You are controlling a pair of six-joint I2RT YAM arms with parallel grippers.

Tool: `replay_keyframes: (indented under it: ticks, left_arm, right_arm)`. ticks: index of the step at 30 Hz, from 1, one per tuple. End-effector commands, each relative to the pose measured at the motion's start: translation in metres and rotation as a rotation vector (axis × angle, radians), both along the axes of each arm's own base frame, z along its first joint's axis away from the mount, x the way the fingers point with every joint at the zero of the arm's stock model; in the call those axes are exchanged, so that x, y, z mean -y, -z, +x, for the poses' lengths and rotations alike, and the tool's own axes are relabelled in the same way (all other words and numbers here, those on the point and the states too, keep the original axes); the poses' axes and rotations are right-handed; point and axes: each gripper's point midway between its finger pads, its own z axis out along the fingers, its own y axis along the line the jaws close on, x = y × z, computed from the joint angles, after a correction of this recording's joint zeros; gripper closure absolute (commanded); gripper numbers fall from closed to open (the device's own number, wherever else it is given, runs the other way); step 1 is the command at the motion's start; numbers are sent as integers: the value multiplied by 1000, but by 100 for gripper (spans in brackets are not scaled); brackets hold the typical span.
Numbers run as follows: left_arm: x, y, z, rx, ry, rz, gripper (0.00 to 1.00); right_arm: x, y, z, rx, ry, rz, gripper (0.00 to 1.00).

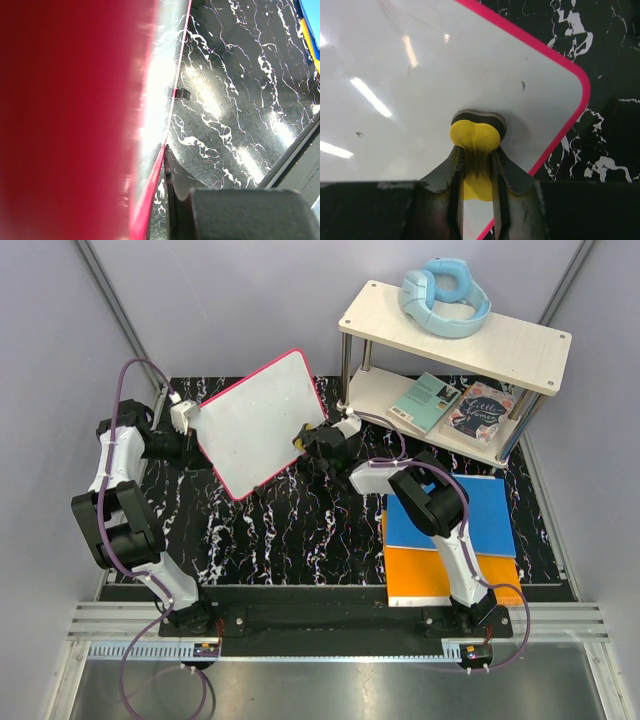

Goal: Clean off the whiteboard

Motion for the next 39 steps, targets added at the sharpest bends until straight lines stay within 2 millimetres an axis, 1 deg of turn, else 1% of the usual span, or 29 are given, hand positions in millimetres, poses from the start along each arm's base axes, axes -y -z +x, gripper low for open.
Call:
replay_keyframes:
  ticks: [1,4,8,9,10,11,12,15,16,18,19,21,22,23,24,25,26,27,28,29,30,32,33,36,38,39]
  left_arm:
    - [-30,39,-11,-47,67,236,100]
    - [-30,38,-10,-45,66,233,100]
    - [-29,38,-9,-46,66,229,100]
    - [-29,37,-9,-44,66,228,100]
    - [-30,38,-9,-46,65,229,100]
    - [-29,38,-9,-47,65,225,100]
    - [-29,38,-9,-49,65,222,100]
    - [-29,38,-9,-48,63,223,100]
    - [-28,38,-9,-49,65,221,100]
    - [-28,38,-10,-49,64,219,100]
    - [-28,38,-9,-48,64,220,100]
    - [-27,39,-10,-50,65,214,100]
    - [-26,38,-10,-51,65,210,100]
    - [-26,40,-11,-54,67,207,100]
    - [-26,40,-11,-55,66,209,100]
    - [-26,40,-11,-56,65,207,100]
    - [-26,41,-11,-59,65,209,100]
    - [-27,41,-11,-58,67,209,100]
    - [-26,42,-12,-61,67,208,100]
    - [-26,41,-12,-59,67,206,100]
    - [-26,40,-11,-55,66,210,100]
    - [-27,39,-11,-52,65,213,100]
    - [-27,39,-11,-54,65,214,100]
    - [-28,39,-10,-52,65,221,100]
    - [-28,38,-10,-50,64,222,100]
    - [-28,38,-10,-50,63,220,100]
  right_arm:
    - [32,-47,41,136,139,56,100]
    - [34,-45,43,136,137,52,100]
    - [22,-40,39,131,67,61,100]
    - [15,-35,35,122,28,70,100]
    - [13,-30,31,113,17,75,100]
    - [11,-30,30,116,9,88,100]
    - [8,-26,27,105,-7,100,100]
    - [-2,-24,21,102,-51,96,100]
    - [-10,-30,17,116,-68,92,100]
    - [-14,-39,16,141,-80,72,100]
    - [-20,-50,17,157,-85,83,100]
    - [-29,-62,17,163,-116,86,100]
    - [-35,-82,22,191,-119,98,100]
    - [-42,-84,20,184,-135,82,100]
    - [-45,-89,22,198,-141,65,100]
    - [-51,-107,26,223,-150,73,100]
    - [-57,-113,26,235,-161,68,100]
    - [-61,-108,29,227,-168,60,100]
    - [-68,-122,32,244,-177,73,100]
    - [-73,-124,33,245,-195,82,100]
    - [-79,-130,34,258,-205,93,100]
    - [-85,-130,36,256,-217,95,100]
    - [-93,-132,34,260,-230,100,100]
    - [-101,-128,29,255,-245,91,100]
    - [-101,-128,28,256,-243,88,100]
    - [-100,-120,26,242,-242,79,100]
